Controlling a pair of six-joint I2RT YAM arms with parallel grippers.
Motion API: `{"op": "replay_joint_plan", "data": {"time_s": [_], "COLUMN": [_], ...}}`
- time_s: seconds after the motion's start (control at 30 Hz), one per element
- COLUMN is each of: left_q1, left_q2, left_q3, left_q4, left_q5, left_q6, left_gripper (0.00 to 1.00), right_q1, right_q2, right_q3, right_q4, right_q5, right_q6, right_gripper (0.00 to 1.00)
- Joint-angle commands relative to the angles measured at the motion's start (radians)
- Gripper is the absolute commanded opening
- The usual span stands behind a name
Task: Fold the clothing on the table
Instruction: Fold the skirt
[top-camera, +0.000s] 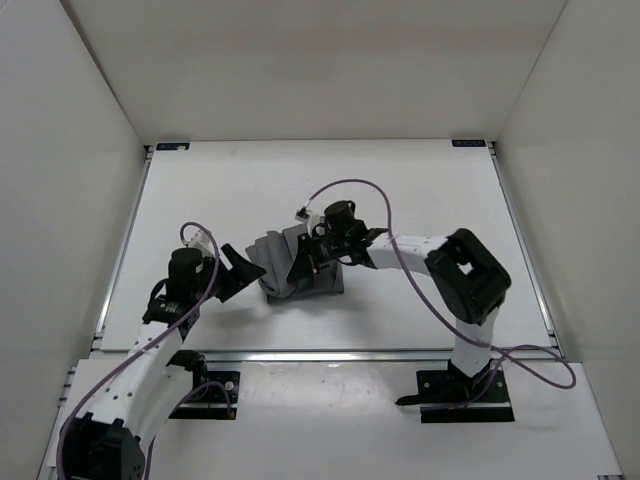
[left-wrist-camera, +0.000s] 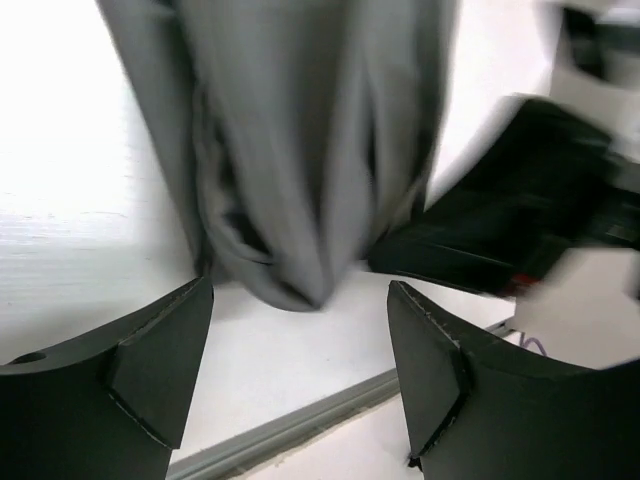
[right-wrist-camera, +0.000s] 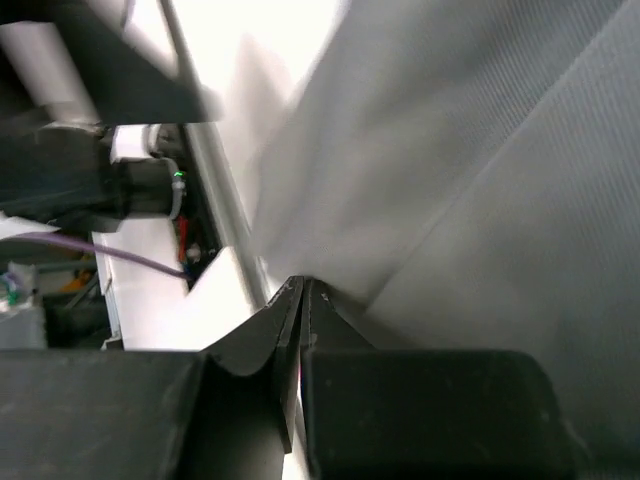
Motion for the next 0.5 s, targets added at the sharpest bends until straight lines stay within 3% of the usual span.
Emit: {"op": "replay_joint_plan", "data": {"time_s": [0.0, 0.13, 0.23, 0.33, 0.47], "left_q1": [-0.009, -0.012, -0.009, -0.004, -0.003], "left_q2": [-0.059, -0.127, -0.133, -0.130, -0.132], "left_q3": [0.073, 0.096, 0.117, 0.131, 0.169], "left_q4": [-0.116, -0.155, -0.179, -0.176, -0.187], "left_q5": [-0.026, -0.065, -0.062, -0.031, -0.020], "left_q6": [0.004, -0.013, 0.015, 0.035, 0.071], "left_gripper": [0.81, 0.81, 0.82, 0.71, 0.67], "right_q1": [0.036, 0.061, 0.078, 0.064, 0.023], "right_q2": [0.133, 0.309, 0.342, 0.265, 0.014], "right_q3": [0.093, 0.259, 0.360, 0.361, 0.269], "right_q4": [0.085, 0.001, -0.097, -0.133, -0.136], "right_q5": [0.000, 0.059, 0.098, 0.139, 0.213], "right_q6": [0.041, 0.032, -0.017, -0.054, -0.071], "right_gripper": [0.00, 0.01, 0.00, 0.00, 0.00]}}
